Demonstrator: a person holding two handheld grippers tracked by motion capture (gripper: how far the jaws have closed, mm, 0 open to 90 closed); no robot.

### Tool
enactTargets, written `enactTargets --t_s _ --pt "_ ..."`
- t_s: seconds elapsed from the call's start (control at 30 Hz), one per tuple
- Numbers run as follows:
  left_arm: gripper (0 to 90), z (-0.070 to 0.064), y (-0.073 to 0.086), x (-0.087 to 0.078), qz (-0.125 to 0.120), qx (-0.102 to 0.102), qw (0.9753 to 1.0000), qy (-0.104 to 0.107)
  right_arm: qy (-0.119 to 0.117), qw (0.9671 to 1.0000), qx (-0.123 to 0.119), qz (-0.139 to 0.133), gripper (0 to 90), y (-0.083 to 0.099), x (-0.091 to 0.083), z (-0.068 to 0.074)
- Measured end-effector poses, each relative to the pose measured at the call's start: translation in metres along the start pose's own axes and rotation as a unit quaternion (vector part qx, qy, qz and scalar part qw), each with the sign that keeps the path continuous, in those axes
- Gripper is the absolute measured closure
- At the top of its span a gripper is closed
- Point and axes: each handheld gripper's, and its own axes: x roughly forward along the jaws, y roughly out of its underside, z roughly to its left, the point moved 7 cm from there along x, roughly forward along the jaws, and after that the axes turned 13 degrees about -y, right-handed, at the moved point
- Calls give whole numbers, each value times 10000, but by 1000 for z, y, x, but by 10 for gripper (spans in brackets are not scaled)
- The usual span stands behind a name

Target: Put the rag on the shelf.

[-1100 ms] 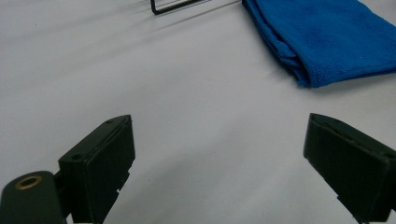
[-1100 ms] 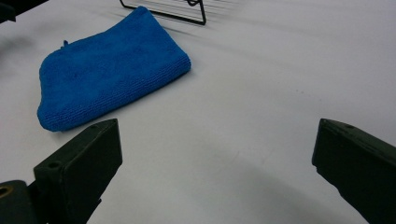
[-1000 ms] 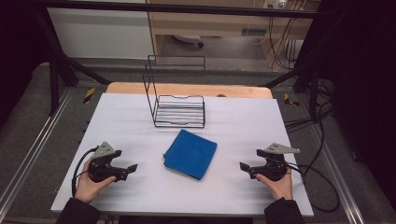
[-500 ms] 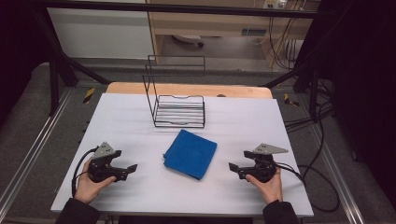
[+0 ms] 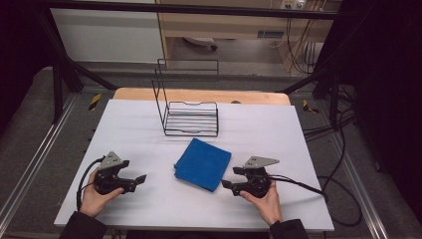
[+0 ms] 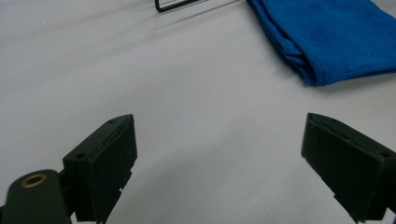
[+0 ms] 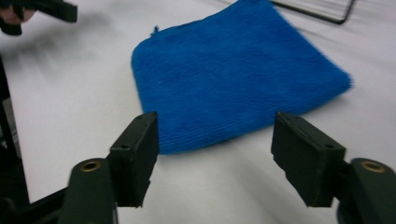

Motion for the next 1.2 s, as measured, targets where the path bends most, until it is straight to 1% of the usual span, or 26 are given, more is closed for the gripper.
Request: enactTargets --t_s 0.07,0.1,0.13,0.17,0.2,0.23,0.27,0.3,0.33,0.37,0.4,0.5,0.57,0.63,0.67,0.7,0.73,0.77,0.8,0.87,0.9,0.93,0.97,1.1,1.2 --pt "106 0 0 0 2 7 10000 -6 -21 9998 -128 148 391 0 8 6" --pt "107 0 0 0 5 9 10000 -9 -31 9997 -159 202 414 0 12 9" --pt "107 0 0 0 6 13 10000 -14 -31 9997 -159 202 414 0 12 9" --pt "110 0 0 0 5 14 10000 -14 -40 9993 -210 292 471 0 19 15" --pt "110 0 0 0 6 11 10000 -14 -40 9993 -210 292 471 0 19 15" --pt "111 0 0 0 8 13 10000 -15 -74 9990 -255 368 507 0 26 19" --pt "111 0 0 0 11 16 10000 -18 -74 9990 -255 368 507 0 26 19" --pt "112 0 0 0 13 16 10000 -16 -93 9985 -304 449 542 0 33 22" --pt "112 0 0 0 26 38 10000 -15 -93 9985 -304 449 542 0 33 22" --pt "114 0 0 0 31 44 10000 -14 -91 9980 -332 538 570 2 40 23" --pt "114 0 0 0 31 44 10000 -14 -60 9976 -364 578 578 3 43 22" --pt "115 0 0 0 30 39 10000 0 -59 9967 -385 718 616 6 50 21" --pt "116 0 0 0 32 40 10000 1 -8 9960 -402 795 648 10 54 19" --pt "116 -1 0 0 29 38 10000 5 48 9955 -500 805 671 12 55 18" --pt "116 -1 0 0 18 20 10000 6 48 9955 -500 805 671 12 55 18" --pt "117 -1 0 0 29 37 10000 10 78 9952 -525 819 699 12 54 18" --pt "117 -1 0 0 34 40 10000 9 78 9952 -525 819 699 12 54 18" --pt "118 -1 0 0 37 41 10000 11 123 9944 -616 845 739 13 54 17" --pt "119 -1 0 0 42 44 10000 17 138 9941 -650 859 752 13 54 17" --pt "119 -1 0 0 43 47 10000 15 142 9940 -661 859 767 13 54 17" --pt "119 -1 0 0 42 45 10000 17 164 9933 -722 889 813 13 53 16" --pt "119 -1 0 0 41 43 10000 19 164 9933 -722 889 813 13 53 16" --pt "119 -1 0 0 40 40 10000 22 160 9930 -732 918 846 13 53 16" --pt "120 -1 0 0 39 43 10000 24 119 9926 -701 980 868 12 51 16" --pt "120 -1 0 0 24 19 10000 24 64 9923 -737 992 872 9 46 17"
